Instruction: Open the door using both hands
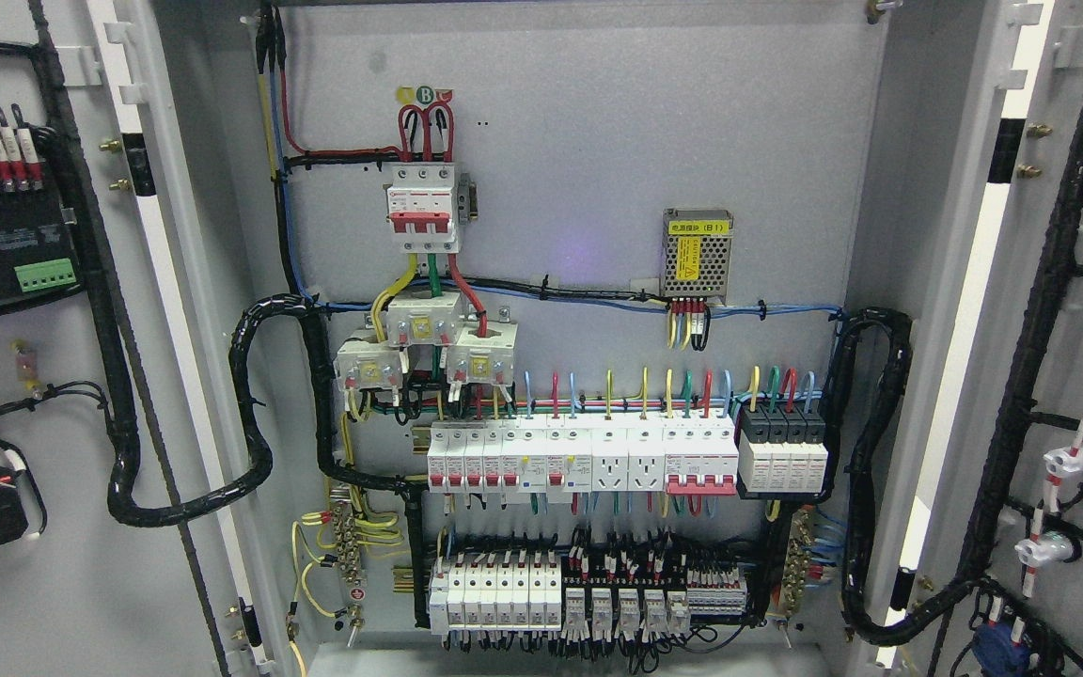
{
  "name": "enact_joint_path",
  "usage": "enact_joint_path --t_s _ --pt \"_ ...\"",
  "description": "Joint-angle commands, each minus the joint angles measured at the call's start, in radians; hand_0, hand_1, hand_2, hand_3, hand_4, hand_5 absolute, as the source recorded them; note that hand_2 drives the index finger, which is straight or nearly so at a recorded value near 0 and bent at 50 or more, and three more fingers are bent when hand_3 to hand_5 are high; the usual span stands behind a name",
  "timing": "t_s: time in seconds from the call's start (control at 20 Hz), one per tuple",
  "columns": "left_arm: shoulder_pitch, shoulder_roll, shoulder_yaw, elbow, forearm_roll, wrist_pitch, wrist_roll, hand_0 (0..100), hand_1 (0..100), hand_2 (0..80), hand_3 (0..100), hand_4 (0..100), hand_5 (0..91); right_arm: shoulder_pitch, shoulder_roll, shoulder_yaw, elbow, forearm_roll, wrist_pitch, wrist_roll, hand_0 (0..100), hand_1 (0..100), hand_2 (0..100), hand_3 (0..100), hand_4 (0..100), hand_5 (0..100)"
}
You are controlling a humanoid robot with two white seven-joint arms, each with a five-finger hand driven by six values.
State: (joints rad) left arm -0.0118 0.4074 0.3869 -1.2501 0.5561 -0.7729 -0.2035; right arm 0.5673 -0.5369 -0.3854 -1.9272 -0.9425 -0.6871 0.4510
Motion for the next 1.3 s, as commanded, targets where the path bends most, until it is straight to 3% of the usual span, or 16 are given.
enact_joint_path --t_s 0.0,0.35,0.7,1.05,1.25 --pt "0.047 -0.033 -0.048 -0.142 0.001 -0.428 0.004 0 0 0.0 0 3 0.0 -0.003 -0.006 0.042 -0.035 0.001 0.0 0.002 23 0 0 0 0 0" --pt "0.11 -0.071 -0.095 -0.284 -0.008 -0.427 0.006 0 0 0.0 0 3 0.0 -0.003 -0.006 0.1 -0.044 0.007 0.0 0.005 23 0 0 0 0 0" --pt "0.233 -0.148 -0.163 -0.426 -0.102 -0.428 0.006 0 0 0.0 0 3 0.0 -0.018 0.0 0.21 -0.044 0.043 -0.002 0.005 23 0 0 0 0 0" --pt "0.32 -0.261 -0.229 -0.462 -0.266 -0.427 0.006 0 0 0.0 0 3 0.0 -0.011 0.038 0.387 -0.004 0.201 -0.002 0.0 23 0 0 0 0 0" --pt "0.383 -0.326 -0.282 -0.473 -0.386 -0.425 0.006 0 0 0.0 0 3 0.0 0.009 0.092 0.462 0.074 0.273 -0.002 -0.002 23 0 0 0 0 0"
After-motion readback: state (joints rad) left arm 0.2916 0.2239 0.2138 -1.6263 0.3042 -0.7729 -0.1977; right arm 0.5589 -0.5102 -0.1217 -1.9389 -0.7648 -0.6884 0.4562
